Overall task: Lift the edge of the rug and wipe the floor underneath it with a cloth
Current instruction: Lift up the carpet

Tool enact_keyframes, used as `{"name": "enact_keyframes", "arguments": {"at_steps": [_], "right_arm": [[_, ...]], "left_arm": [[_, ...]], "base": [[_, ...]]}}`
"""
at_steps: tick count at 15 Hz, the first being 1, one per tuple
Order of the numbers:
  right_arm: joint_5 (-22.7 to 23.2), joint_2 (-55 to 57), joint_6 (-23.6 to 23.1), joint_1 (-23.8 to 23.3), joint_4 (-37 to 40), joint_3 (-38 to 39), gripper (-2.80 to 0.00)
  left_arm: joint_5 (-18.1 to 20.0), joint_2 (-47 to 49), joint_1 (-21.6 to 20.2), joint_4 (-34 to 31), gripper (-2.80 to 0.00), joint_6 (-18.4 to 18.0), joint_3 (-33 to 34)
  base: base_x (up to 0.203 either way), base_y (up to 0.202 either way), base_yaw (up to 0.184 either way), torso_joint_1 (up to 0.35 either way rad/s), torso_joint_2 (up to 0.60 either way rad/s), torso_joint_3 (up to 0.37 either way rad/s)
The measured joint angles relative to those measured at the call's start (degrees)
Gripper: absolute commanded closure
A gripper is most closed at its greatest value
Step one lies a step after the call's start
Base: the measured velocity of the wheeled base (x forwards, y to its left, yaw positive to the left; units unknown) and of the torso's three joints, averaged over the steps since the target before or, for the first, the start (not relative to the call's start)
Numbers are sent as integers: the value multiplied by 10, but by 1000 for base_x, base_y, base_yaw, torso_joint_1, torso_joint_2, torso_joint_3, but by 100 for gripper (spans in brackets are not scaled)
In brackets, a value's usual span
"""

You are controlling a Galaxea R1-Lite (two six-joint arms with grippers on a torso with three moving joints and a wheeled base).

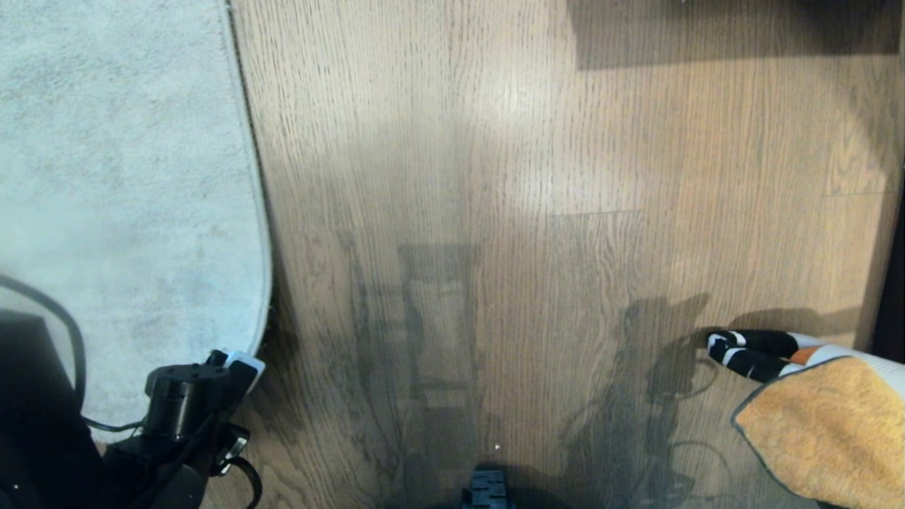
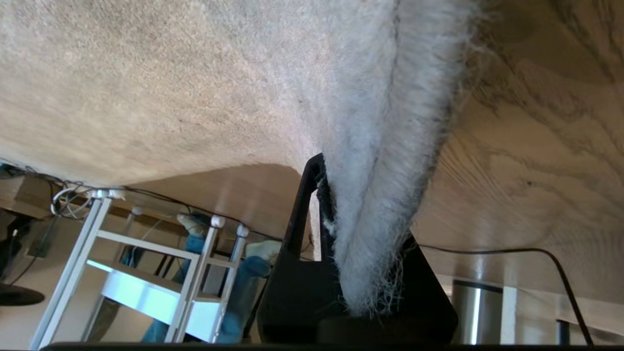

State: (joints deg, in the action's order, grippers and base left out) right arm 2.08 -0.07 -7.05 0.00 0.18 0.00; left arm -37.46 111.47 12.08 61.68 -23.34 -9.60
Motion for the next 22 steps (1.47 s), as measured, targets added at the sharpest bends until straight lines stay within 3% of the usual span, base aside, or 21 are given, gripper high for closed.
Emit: {"name": "enact_keyframes", "arguments": {"at_steps": [22], "right_arm": [[0,0,0,0,0,0,0]], "left_arm": [[1,-72,17,-2,0,-4,0]], "base": [[0,0,0,0,0,0]]}}
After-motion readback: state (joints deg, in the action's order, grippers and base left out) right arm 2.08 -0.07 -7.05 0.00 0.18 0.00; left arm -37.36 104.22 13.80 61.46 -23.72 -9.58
